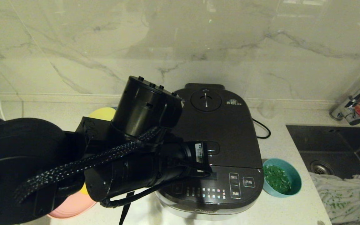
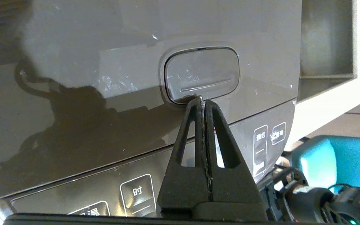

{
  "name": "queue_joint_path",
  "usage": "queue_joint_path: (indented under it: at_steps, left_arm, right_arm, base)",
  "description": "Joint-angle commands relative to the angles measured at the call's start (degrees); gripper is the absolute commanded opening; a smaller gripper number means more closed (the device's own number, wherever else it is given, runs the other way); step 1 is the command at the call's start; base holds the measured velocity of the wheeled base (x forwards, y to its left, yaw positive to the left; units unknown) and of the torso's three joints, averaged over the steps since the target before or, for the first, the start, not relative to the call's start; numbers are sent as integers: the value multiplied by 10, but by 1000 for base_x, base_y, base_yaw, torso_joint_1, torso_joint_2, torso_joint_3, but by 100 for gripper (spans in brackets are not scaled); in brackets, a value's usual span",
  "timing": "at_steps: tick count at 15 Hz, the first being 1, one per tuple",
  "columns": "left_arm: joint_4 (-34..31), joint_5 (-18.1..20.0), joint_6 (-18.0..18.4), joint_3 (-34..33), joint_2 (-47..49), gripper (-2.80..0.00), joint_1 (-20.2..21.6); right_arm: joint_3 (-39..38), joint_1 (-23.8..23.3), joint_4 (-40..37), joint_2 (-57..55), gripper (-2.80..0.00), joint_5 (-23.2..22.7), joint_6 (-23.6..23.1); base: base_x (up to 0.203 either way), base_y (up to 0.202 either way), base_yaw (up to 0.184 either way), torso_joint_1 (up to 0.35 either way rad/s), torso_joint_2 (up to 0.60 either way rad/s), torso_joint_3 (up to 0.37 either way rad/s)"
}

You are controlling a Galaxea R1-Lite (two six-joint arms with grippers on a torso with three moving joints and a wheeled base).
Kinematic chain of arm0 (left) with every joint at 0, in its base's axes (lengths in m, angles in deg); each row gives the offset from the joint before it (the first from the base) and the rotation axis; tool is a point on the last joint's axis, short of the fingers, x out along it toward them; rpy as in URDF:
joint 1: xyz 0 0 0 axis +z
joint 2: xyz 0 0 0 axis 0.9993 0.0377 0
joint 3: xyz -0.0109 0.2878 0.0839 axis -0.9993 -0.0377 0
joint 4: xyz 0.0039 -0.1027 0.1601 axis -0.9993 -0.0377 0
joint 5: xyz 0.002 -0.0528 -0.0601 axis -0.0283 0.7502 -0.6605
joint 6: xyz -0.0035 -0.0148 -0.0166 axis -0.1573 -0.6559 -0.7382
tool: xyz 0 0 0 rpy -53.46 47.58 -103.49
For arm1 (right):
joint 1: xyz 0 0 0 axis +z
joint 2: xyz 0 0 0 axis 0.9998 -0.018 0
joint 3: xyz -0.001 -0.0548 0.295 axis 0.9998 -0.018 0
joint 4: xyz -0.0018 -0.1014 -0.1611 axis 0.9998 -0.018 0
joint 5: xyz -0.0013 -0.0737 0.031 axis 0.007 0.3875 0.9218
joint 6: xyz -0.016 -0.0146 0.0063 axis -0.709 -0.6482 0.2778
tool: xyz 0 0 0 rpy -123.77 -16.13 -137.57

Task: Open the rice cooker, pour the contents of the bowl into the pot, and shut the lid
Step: Open the rice cooker

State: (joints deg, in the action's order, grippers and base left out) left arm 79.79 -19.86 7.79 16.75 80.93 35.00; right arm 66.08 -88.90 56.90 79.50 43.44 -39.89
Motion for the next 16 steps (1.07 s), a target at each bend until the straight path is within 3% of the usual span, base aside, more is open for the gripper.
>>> queue_joint_path:
  at_steps: [1,5,8,16]
  left_arm:
    - [-3,-6,-2,3,5,-280,6]
    - [6,-6,-3,5,-1,-280,19]
    - [62,-3,-5,3,-7,-280,34]
    - [61,1,-1,21,-64,-280,33]
  right_arm:
    - [0,0,0,0,-280,0,0]
    - [0,0,0,0,-280,0,0]
    - [0,0,0,0,-280,0,0]
    - [0,0,0,0,-280,0,0]
  base:
    - [0,0,0,0,0,0]
    - [0,0,0,0,0,0]
    - [0,0,0,0,0,0]
    - [0,0,0,0,0,0]
